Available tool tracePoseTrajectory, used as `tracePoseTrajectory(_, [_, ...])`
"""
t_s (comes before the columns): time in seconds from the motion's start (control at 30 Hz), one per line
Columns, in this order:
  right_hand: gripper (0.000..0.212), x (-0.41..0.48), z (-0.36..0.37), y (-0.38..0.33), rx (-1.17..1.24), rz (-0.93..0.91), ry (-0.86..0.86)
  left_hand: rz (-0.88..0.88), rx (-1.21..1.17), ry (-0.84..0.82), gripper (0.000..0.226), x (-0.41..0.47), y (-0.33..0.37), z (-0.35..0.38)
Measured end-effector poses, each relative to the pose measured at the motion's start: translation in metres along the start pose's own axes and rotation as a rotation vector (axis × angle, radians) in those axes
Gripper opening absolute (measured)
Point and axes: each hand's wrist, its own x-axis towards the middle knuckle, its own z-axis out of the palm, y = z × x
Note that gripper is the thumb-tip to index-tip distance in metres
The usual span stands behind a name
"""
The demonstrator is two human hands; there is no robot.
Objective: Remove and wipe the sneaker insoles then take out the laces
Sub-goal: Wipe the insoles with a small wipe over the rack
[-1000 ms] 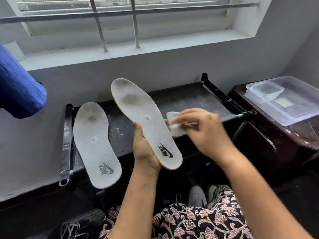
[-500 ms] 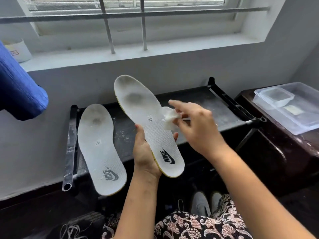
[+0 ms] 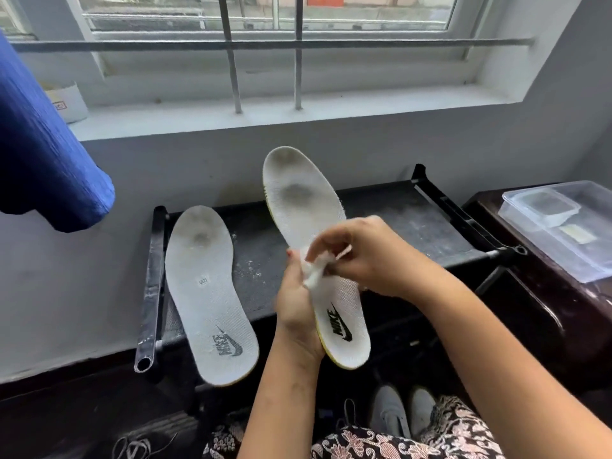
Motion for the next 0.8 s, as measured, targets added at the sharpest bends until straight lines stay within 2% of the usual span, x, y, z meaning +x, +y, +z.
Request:
tracePoseTrajectory(0.17, [0.027,0.056,0.009,0.023,-0.165,-0.053,0.285,-0.039,0.080,0.010,0.064,-0.002,0.002,-0.002])
tracePoseTrajectory(0.33, [0.028,0.092,-0.012,0.040,-0.292,0.113,0.480,-0.068,0.147,0.034,0.059,-0.003,0.002,-0.001])
tracePoseTrajectory(0.4, [0.028,0.093,-0.016,0.036,-0.288,0.090,0.558,-0.073,0.159,0.045,0.059,-0.002,0.002,-0.001])
tracePoseTrajectory(0.47, [0.029,0.089,-0.014,0.027,-0.250,0.030,0.477,-0.073,0.147,0.059,0.059,-0.001,0.003,0.000])
tracePoseTrajectory(0.57, [0.034,0.080,-0.002,0.015,-0.211,0.008,0.175,-0.086,0.121,0.058,0.060,-0.003,0.005,0.002])
tracePoseTrajectory(0.6, [0.035,0.082,0.001,0.016,-0.224,0.005,0.174,-0.088,0.122,0.055,0.060,-0.004,0.005,0.002])
tracePoseTrajectory(0.8, [0.024,0.106,-0.024,0.047,-0.343,0.171,0.486,-0.093,0.169,0.047,0.053,-0.007,0.008,0.001])
